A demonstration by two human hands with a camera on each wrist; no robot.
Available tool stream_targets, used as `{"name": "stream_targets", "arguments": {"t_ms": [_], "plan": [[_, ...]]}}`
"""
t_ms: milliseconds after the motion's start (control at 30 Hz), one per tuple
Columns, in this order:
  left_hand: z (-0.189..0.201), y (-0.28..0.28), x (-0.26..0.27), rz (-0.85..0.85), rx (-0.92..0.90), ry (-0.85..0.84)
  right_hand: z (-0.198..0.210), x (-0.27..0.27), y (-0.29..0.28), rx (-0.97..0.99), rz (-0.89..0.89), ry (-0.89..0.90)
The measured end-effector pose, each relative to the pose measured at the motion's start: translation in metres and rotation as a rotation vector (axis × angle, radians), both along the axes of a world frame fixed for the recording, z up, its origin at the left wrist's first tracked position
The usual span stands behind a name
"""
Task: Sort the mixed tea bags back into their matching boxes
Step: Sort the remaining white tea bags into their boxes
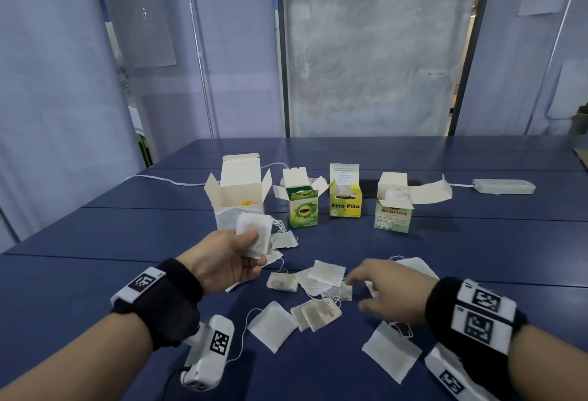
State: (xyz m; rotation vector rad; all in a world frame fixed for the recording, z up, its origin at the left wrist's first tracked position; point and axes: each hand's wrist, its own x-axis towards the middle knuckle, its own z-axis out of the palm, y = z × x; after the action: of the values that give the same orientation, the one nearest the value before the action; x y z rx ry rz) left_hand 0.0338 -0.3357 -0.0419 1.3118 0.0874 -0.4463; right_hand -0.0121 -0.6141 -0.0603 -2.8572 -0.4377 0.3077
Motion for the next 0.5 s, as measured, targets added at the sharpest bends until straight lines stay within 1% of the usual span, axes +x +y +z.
{"name": "stream_targets", "arguments": {"t_ms": [67, 133, 200, 267, 400, 500], "plan": [[-0.001, 0.002, -0.001, 0.008, 0.010, 0.004, -0.004, 0.015, 0.016, 0.018, -0.016, 0.037], [-0.002, 0.006, -0.002, 0.014, 0.018, 0.008, -0.009, 0.027, 0.031, -0.053, -0.008, 0.090], [-0.003, 0.010, -0.002, 0.029, 0.019, 0.011, -0.012, 0.035, 0.040, -0.175, 0.020, 0.081], [-0.003, 0.014, -0.001, 0.043, 0.021, 0.010, -0.014, 0.039, 0.043, -0.211, 0.018, 0.037], [-0.007, 0.008, 0.002, 0.065, 0.034, 0.036, -0.015, 0.036, 0.035, -0.117, -0.010, -0.014], [-0.011, -0.014, 0.004, 0.031, 0.088, 0.055, -0.011, 0.029, 0.023, 0.028, -0.024, -0.039]]}}
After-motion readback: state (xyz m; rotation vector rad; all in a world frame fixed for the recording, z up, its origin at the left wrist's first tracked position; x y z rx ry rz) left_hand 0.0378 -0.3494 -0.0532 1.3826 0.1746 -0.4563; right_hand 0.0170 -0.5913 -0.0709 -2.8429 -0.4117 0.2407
